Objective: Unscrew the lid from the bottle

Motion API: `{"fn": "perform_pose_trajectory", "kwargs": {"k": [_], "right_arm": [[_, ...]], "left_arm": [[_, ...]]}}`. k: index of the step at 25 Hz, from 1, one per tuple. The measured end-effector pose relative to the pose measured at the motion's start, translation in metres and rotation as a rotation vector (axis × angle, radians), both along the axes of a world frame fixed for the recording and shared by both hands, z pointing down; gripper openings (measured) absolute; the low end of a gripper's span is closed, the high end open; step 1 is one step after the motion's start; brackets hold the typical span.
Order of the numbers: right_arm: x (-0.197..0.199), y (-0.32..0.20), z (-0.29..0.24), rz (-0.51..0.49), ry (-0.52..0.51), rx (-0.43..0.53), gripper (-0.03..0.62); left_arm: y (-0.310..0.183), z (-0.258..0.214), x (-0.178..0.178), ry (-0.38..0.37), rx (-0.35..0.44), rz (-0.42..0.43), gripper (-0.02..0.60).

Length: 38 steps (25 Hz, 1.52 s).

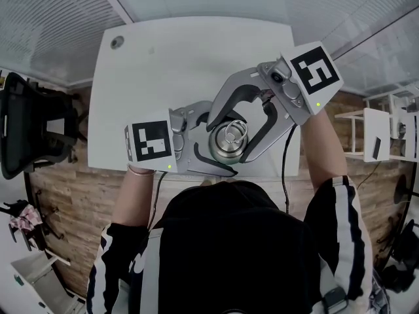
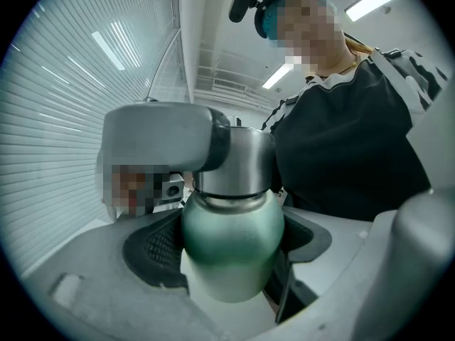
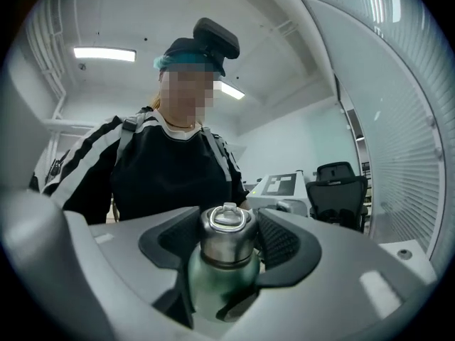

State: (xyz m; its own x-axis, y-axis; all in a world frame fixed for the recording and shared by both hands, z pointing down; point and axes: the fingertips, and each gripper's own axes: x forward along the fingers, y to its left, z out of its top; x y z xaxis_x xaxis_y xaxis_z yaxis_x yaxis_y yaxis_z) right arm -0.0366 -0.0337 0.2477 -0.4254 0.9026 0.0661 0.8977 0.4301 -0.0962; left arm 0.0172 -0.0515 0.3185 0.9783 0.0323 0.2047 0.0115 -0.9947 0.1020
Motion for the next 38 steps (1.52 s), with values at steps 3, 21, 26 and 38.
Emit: {"fn": "perform_pose_trajectory", "kwargs": {"k": [3, 21, 26, 38], "right_arm": [[0.003, 0.002, 0.003, -0.066, 0.033, 0.035, 0.256], [-0.018, -0.025, -0.027, 0.286, -0.181, -0.004, 0.256], [-0.019, -0.056, -0.028, 0.592, -0.211, 0.050, 0.256], [0.003, -0.102, 0.001, 1.049, -0.236, 0.009, 0.256]], "left_arm": [[0.001, 0.001, 0.003, 0.011, 0.000, 0.015, 0.385], [-0.026, 0.013, -0.023, -0.006, 0.027, -0.188, 0.385], [-0.041, 0.017, -0.032, -0.031, 0.051, -0.309, 0.385], [-0.065, 0.038, -0.060, -0.091, 0.067, -0.552, 0.385]]}}
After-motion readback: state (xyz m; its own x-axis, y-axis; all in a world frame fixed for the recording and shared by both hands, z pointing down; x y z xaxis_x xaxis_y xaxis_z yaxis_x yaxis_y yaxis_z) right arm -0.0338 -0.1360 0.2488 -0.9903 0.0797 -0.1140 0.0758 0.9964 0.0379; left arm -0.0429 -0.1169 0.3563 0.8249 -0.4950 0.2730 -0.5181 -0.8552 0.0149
